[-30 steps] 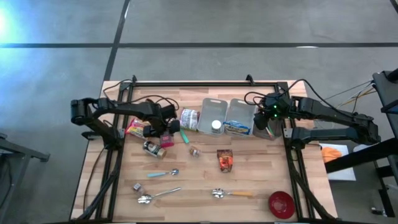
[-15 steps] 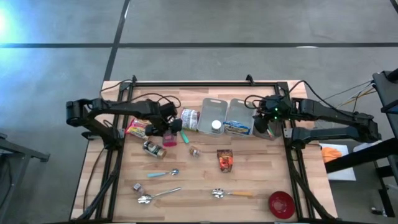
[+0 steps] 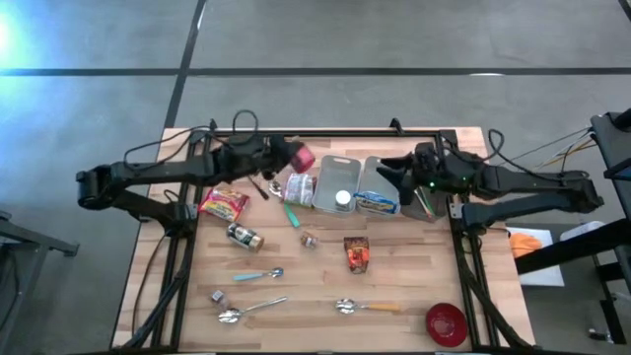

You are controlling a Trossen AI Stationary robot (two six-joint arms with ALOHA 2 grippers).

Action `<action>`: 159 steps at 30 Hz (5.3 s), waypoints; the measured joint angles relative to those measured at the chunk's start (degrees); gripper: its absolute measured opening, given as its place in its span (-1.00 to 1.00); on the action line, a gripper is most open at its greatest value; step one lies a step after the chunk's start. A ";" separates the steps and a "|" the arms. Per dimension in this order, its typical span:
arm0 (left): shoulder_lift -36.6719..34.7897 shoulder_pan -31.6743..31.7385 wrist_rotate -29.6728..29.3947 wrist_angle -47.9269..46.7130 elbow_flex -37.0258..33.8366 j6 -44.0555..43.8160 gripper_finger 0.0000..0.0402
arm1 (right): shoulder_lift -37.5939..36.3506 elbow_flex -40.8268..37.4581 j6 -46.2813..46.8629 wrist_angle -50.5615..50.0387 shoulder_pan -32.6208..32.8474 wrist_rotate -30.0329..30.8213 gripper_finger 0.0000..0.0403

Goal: Pick & Place Food Item
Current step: Put the red seasoning can into the left gray bin

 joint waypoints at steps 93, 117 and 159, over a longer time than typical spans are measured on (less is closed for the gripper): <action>11.70 -0.86 14.82 18.54 18.30 4.80 0.33 | 31.20 34.77 -27.96 0.43 16.04 29.28 0.95; 11.68 -0.92 17.77 18.54 18.30 3.32 0.33 | 36.60 34.75 -38.99 10.29 12.49 37.26 0.98; 11.74 -0.90 17.34 18.32 18.30 3.56 0.35 | 38.75 34.75 -38.95 12.24 9.40 36.65 0.02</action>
